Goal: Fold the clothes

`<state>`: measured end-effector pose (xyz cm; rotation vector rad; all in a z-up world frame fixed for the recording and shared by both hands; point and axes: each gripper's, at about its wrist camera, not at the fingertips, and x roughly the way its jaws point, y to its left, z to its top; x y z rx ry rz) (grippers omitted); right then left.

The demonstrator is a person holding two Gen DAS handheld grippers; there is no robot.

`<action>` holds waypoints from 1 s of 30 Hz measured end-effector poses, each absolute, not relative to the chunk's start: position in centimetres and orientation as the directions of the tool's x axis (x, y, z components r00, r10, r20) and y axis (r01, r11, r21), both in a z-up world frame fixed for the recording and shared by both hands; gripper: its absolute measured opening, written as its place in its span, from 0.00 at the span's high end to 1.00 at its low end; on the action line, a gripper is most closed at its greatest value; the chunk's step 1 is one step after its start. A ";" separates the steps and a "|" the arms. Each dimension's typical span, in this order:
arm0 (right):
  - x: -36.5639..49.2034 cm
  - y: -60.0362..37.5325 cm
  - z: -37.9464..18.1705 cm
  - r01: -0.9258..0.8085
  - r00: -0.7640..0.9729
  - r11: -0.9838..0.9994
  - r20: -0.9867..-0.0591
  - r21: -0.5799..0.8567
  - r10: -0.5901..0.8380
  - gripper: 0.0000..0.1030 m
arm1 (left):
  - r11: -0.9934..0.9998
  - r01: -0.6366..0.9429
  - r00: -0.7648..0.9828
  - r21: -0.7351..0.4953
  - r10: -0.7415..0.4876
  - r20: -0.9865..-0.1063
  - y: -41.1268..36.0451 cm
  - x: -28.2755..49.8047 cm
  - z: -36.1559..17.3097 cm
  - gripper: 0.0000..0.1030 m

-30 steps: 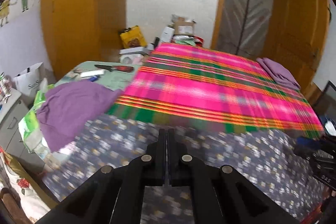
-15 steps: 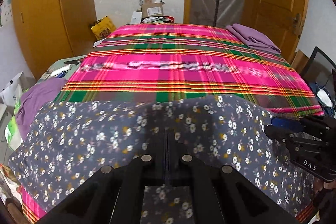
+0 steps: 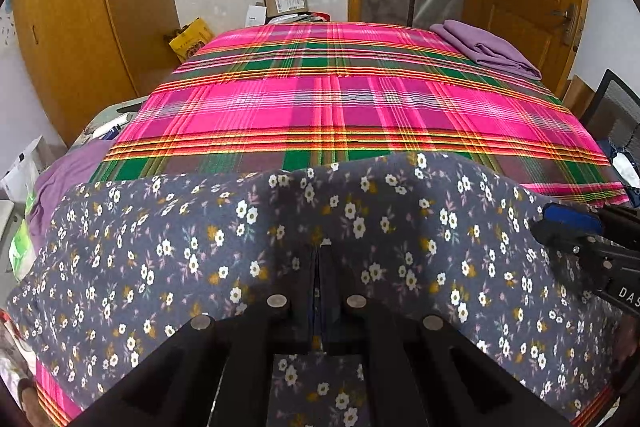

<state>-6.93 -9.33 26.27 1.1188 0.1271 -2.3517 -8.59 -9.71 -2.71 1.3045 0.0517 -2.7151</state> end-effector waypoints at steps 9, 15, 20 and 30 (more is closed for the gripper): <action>-6.8 -8.9 26.8 0.496 -0.537 -0.858 -0.728 0.136 -0.426 0.77 | -0.990 0.139 -0.616 0.005 -0.090 -0.782 -9.7 -8.4 -2.3 0.99; -7.1 -8.7 26.7 0.480 -0.544 -0.866 -0.728 0.139 -0.418 0.77 | -0.996 0.092 -0.645 -0.010 -0.052 -0.763 -8.6 -9.4 -0.9 0.99; -7.5 -8.1 26.4 0.455 -0.549 -0.879 -0.733 0.141 -0.402 0.77 | -0.998 0.045 -0.643 -0.044 0.005 -0.766 -7.8 -11.3 -1.1 0.99; -7.2 -7.2 27.4 0.446 -0.570 -0.882 -0.711 0.153 -0.412 0.80 | -0.996 0.029 -0.637 -0.081 0.044 -0.769 -7.6 -12.3 -1.5 0.99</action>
